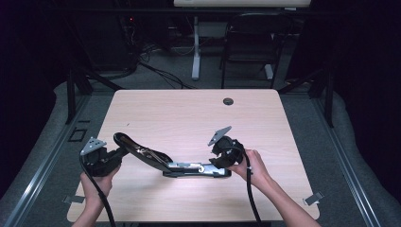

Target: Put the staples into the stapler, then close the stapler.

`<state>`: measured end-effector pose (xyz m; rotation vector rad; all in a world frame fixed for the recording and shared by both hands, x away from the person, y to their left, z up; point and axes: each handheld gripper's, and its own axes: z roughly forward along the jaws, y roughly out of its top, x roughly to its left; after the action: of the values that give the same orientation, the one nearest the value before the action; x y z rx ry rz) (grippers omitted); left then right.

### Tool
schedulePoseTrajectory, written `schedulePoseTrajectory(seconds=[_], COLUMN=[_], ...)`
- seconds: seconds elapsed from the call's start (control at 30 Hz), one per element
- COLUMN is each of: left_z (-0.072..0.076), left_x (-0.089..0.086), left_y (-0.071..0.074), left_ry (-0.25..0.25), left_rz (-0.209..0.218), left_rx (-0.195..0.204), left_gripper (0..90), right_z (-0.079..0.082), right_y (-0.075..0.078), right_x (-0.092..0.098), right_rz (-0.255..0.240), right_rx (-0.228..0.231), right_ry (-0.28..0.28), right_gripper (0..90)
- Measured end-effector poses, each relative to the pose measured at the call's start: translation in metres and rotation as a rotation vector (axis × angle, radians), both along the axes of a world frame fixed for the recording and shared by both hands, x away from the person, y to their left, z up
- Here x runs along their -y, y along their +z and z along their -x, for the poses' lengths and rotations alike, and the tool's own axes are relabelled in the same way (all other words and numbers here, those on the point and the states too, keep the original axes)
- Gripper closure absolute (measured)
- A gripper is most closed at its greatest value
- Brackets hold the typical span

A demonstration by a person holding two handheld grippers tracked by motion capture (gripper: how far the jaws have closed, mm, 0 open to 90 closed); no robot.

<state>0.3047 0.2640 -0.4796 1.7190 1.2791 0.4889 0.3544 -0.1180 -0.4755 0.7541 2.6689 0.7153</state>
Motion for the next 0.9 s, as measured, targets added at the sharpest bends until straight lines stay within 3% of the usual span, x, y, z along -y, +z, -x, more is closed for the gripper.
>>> schedulePoseTrajectory(seconds=[0.57,0.9], left_z=[-0.001,-0.007], left_x=[0.003,0.017], left_y=[0.002,0.007], left_ry=[-0.014,-0.039], left_rz=[0.023,0.024], left_rx=[0.013,0.046], left_gripper=[90.0,90.0], right_z=[-0.002,-0.001], right_y=[0.007,0.015], right_x=[0.000,-0.006], right_rz=[-0.026,-0.064], right_rx=[0.033,0.056], right_ry=[-0.027,-0.027], right_gripper=[59.5,69.8])
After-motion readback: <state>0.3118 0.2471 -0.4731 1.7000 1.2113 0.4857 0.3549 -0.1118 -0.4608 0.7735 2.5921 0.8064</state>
